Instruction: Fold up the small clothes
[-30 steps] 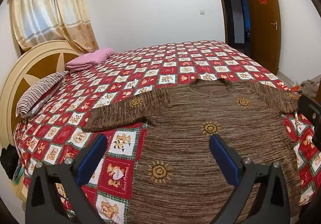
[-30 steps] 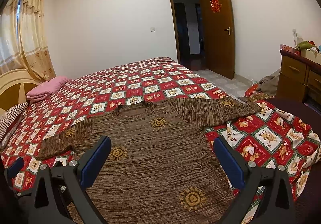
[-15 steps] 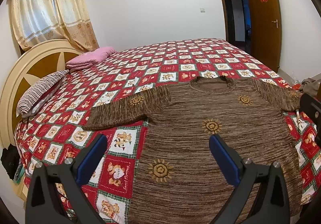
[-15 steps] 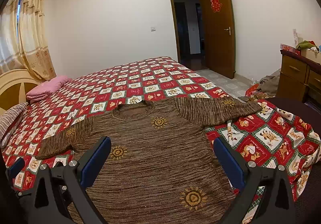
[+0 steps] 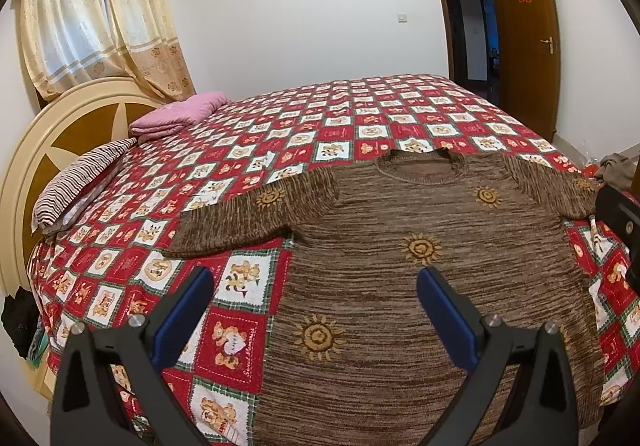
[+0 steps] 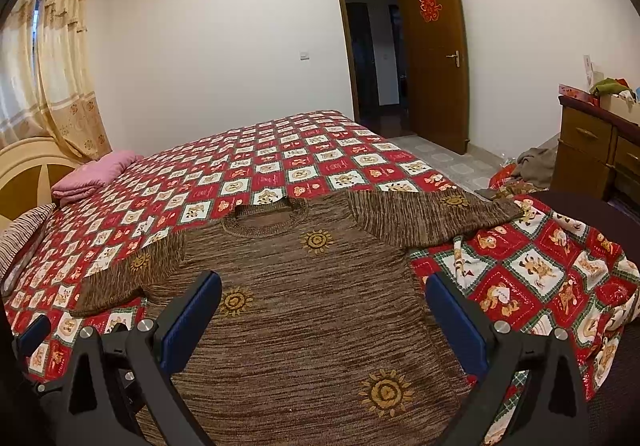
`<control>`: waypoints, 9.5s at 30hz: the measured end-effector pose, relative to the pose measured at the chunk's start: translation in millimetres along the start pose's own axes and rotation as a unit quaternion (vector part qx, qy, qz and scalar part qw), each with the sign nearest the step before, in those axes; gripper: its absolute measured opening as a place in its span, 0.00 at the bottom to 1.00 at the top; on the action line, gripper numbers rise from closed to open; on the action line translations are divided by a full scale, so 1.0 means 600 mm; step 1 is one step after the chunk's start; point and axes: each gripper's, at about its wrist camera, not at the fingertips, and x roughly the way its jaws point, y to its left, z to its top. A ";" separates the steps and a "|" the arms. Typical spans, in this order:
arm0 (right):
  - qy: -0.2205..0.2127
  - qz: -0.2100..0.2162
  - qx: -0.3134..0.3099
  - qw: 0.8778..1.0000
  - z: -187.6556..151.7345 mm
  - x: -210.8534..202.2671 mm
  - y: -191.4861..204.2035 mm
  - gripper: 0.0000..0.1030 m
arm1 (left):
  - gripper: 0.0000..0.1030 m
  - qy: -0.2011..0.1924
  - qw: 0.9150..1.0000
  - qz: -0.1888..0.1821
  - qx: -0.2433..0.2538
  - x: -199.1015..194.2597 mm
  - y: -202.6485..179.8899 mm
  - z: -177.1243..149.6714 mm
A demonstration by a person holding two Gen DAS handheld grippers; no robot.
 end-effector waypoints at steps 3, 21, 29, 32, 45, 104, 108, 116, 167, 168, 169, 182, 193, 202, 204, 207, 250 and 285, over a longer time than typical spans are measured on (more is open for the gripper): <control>-0.001 0.000 0.000 1.000 -0.001 0.000 0.001 0.99 | 1.00 0.001 1.000 -0.001 -0.001 0.001 -0.002 -0.002; 0.017 -0.018 -0.021 0.999 -0.022 0.044 0.003 0.99 | 1.00 0.026 0.999 -0.027 -0.005 0.040 -0.010 -0.016; 0.002 -0.024 -0.040 0.999 -0.042 0.080 -0.004 0.99 | 1.00 0.031 0.999 -0.040 -0.004 0.081 -0.019 -0.011; 0.010 -0.034 -0.044 0.998 -0.038 0.108 -0.025 0.99 | 1.00 0.030 0.998 -0.060 -0.002 0.109 -0.024 0.001; 0.063 -0.055 0.174 0.981 0.082 0.226 -0.352 0.51 | 1.00 -0.005 0.999 -0.014 -0.037 0.266 0.026 0.058; 0.155 0.257 0.013 0.954 0.053 0.400 0.056 0.65 | 1.00 0.097 0.985 -0.053 -0.134 0.380 0.074 -0.001; 0.144 0.130 -0.014 0.981 0.067 0.403 -0.006 0.59 | 1.00 0.096 0.985 -0.054 -0.135 0.380 0.073 -0.002; 0.214 -0.019 -0.043 0.976 0.019 0.460 -0.126 0.35 | 1.00 0.097 0.985 -0.053 -0.133 0.381 0.073 -0.002; 0.130 0.044 -0.043 0.990 0.019 0.398 -0.131 0.26 | 1.00 0.099 0.986 -0.045 -0.128 0.384 0.070 0.001; 0.121 0.047 -0.049 0.990 0.018 0.389 -0.120 0.26 | 1.00 0.103 0.986 -0.043 -0.126 0.386 0.070 0.002; 0.114 0.046 -0.060 0.991 0.014 0.384 -0.104 0.26 | 1.00 0.107 0.986 -0.040 -0.124 0.386 0.068 0.002; 0.114 0.034 -0.085 0.989 -0.034 0.400 -0.083 0.36 | 1.00 0.070 0.961 0.028 -0.265 0.329 0.266 -0.005; 0.112 0.031 -0.093 0.989 -0.038 0.400 -0.075 0.40 | 0.68 0.111 0.943 0.069 -0.305 0.441 0.370 -0.022; 0.112 0.057 -0.092 0.988 -0.039 0.401 -0.074 0.57 | 0.12 0.088 0.940 0.023 -0.328 0.432 0.383 -0.019; 0.115 0.063 -0.103 0.986 -0.041 0.402 -0.067 0.63 | 0.12 0.062 0.950 0.024 -0.305 0.416 0.363 0.016; 0.111 0.047 -0.118 0.986 -0.044 0.401 -0.057 0.63 | 0.12 0.009 0.969 -0.011 -0.246 0.382 0.293 0.087; 0.173 0.150 -0.149 0.962 -0.025 0.480 0.185 0.11 | 0.72 0.089 0.970 -0.071 -0.213 0.397 0.115 0.002; 0.186 0.216 -0.040 0.958 0.061 0.500 0.058 0.39 | 0.78 0.044 0.988 -0.029 -0.142 0.360 0.099 0.061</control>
